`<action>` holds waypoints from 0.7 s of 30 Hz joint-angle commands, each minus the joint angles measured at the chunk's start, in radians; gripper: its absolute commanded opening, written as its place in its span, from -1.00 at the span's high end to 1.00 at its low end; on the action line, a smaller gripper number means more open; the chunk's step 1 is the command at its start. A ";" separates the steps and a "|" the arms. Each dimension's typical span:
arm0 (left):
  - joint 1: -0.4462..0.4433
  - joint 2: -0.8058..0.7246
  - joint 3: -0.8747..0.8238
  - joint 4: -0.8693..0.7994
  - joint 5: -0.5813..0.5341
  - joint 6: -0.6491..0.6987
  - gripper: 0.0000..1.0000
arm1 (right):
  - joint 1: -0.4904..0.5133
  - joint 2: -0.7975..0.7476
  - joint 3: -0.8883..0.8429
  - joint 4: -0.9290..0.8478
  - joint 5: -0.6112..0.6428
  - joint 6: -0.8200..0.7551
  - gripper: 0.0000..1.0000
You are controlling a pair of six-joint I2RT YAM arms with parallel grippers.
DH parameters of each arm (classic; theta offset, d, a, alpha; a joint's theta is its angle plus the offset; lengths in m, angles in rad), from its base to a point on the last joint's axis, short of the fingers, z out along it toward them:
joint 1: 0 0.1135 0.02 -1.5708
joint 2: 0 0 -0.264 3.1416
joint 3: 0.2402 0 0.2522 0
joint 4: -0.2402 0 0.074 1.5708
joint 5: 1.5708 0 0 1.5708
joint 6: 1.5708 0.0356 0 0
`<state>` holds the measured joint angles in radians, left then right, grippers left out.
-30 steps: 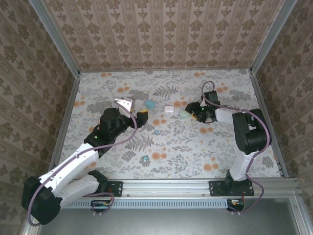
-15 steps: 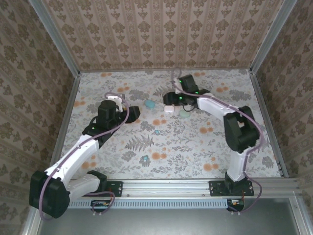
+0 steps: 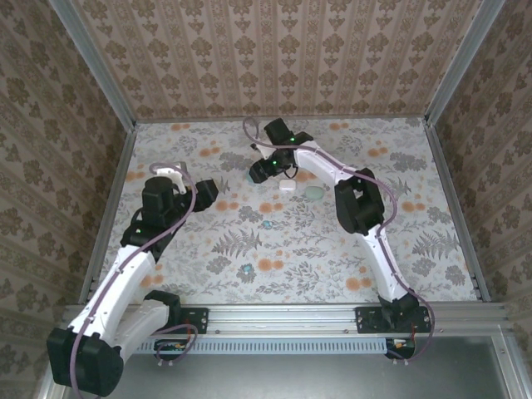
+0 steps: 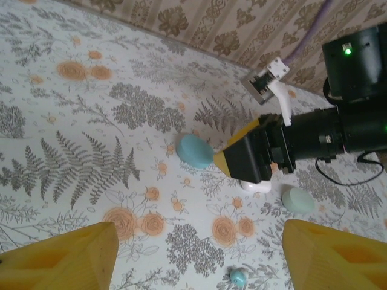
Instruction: Insert the wireless bluetooth earbuds into the charging case
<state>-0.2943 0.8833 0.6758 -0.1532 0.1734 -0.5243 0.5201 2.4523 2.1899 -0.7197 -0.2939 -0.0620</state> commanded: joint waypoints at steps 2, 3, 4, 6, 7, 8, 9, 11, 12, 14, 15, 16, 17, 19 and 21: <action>0.011 -0.005 -0.015 -0.024 0.035 -0.016 -0.45 | 0.037 0.115 0.191 -0.206 0.085 -0.104 -0.40; 0.012 -0.005 -0.016 -0.025 0.037 -0.016 -0.45 | 0.043 0.140 0.234 -0.225 0.110 -0.111 -0.40; 0.014 -0.005 -0.017 -0.025 0.038 -0.018 -0.45 | 0.051 0.167 0.274 -0.242 0.138 -0.126 -0.42; 0.015 -0.005 -0.017 -0.023 0.040 -0.017 -0.45 | 0.063 0.209 0.338 -0.268 0.198 -0.160 -0.45; 0.017 -0.004 -0.016 -0.025 0.041 -0.017 -0.45 | 0.073 0.225 0.364 -0.273 0.230 -0.172 -0.47; 0.019 -0.004 -0.017 -0.025 0.043 -0.016 -0.45 | 0.076 0.238 0.378 -0.274 0.247 -0.179 -0.48; 0.020 -0.005 -0.016 -0.024 0.046 -0.014 -0.45 | 0.078 0.248 0.391 -0.276 0.257 -0.181 -0.48; 0.024 -0.006 -0.017 -0.026 0.050 -0.013 -0.45 | 0.078 0.254 0.398 -0.269 0.268 -0.181 -0.50; 0.025 -0.006 -0.018 -0.029 0.051 -0.013 -0.45 | 0.078 0.255 0.399 -0.264 0.269 -0.181 -0.51; 0.028 -0.006 -0.019 -0.026 0.053 -0.014 -0.45 | 0.079 0.254 0.398 -0.256 0.256 -0.184 -0.50; 0.027 -0.006 -0.020 -0.025 0.054 -0.014 -0.45 | 0.078 0.253 0.399 -0.253 0.243 -0.184 -0.47; 0.029 -0.006 -0.021 -0.024 0.054 -0.016 -0.45 | 0.078 0.255 0.398 -0.250 0.229 -0.178 -0.44; 0.029 -0.006 -0.021 -0.023 0.054 -0.016 -0.45 | 0.078 0.256 0.399 -0.248 0.214 -0.173 -0.40; 0.030 -0.005 -0.021 -0.019 0.056 -0.019 -0.45 | 0.080 0.263 0.398 -0.242 0.209 -0.166 -0.32; 0.032 -0.005 -0.021 -0.020 0.059 -0.020 -0.45 | 0.080 0.267 0.399 -0.239 0.208 -0.160 -0.25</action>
<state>-0.2722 0.8852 0.6670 -0.1730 0.2138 -0.5251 0.6025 2.6980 2.5576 -0.9321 -0.0814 -0.2214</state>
